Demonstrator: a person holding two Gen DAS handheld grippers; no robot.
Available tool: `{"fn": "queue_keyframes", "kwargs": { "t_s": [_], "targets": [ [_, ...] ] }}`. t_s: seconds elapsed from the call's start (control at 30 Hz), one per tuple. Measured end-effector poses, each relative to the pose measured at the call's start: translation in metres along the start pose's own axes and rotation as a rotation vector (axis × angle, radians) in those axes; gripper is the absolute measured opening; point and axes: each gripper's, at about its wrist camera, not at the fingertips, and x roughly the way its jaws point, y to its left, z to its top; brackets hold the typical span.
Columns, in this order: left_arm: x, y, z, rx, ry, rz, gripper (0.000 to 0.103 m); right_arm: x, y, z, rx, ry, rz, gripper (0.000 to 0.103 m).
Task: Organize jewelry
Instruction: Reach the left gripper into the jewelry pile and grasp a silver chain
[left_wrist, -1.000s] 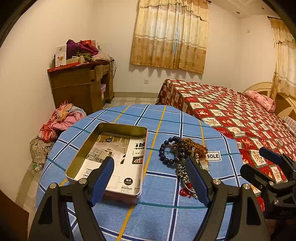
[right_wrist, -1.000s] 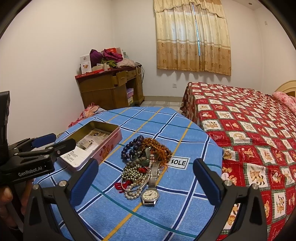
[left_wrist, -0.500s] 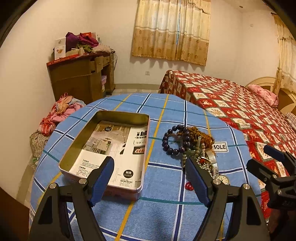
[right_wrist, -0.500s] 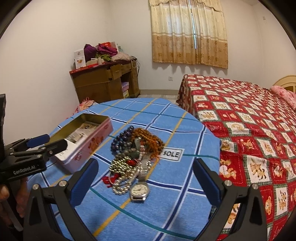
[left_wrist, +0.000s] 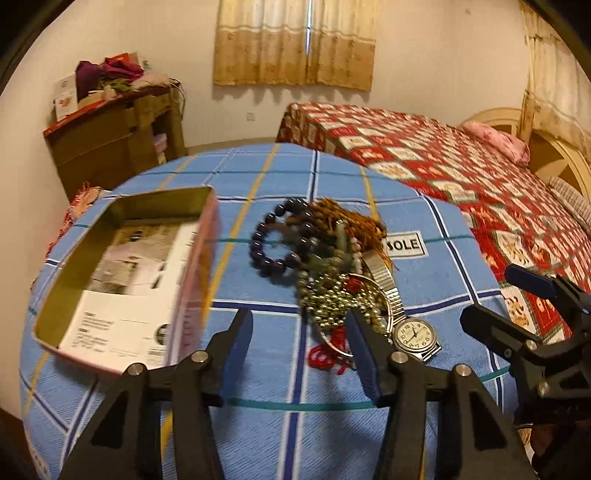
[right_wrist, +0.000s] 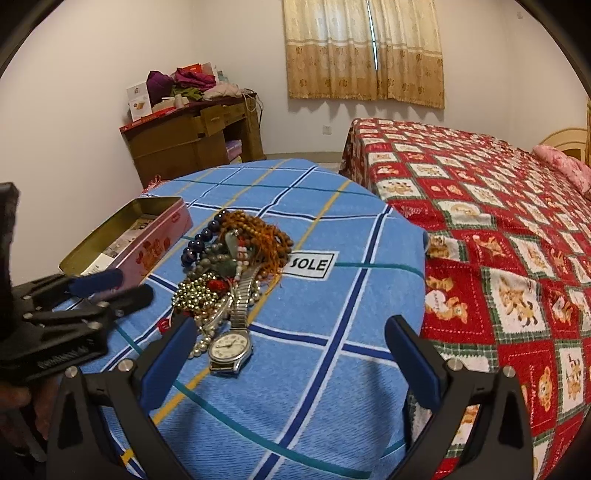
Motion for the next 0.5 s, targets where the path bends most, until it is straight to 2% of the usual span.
{"fn": "queue_keyframes", "kwargs": {
  "t_s": [0.3, 0.33, 0.37, 0.43, 0.47, 0.5],
  "targets": [
    [0.016, -0.019, 0.010, 0.058, 0.014, -0.048, 0.049, 0.003, -0.004, -0.003, 0.016, 0.000, -0.003, 0.103],
    [0.020, -0.021, 0.010, 0.064, 0.022, -0.057, 0.042, 0.002, -0.004, -0.003, 0.017, 0.000, -0.004, 0.103],
    [0.024, -0.022, 0.010, 0.068, 0.035, -0.063, 0.031, 0.002, -0.005, -0.002, 0.018, -0.003, -0.005, 0.103],
    [0.030, -0.023, 0.009, 0.071, 0.064, -0.088, 0.018, 0.001, -0.005, -0.001, 0.017, -0.007, -0.007, 0.103],
    [0.029, -0.023, 0.009, 0.068, 0.061, -0.098, 0.006, 0.001, -0.006, -0.001, 0.017, -0.008, -0.007, 0.103],
    [0.024, -0.021, 0.009, 0.064, 0.046, -0.120, 0.004, 0.001, -0.006, -0.001, 0.019, -0.008, -0.007, 0.103]
  ]
}}
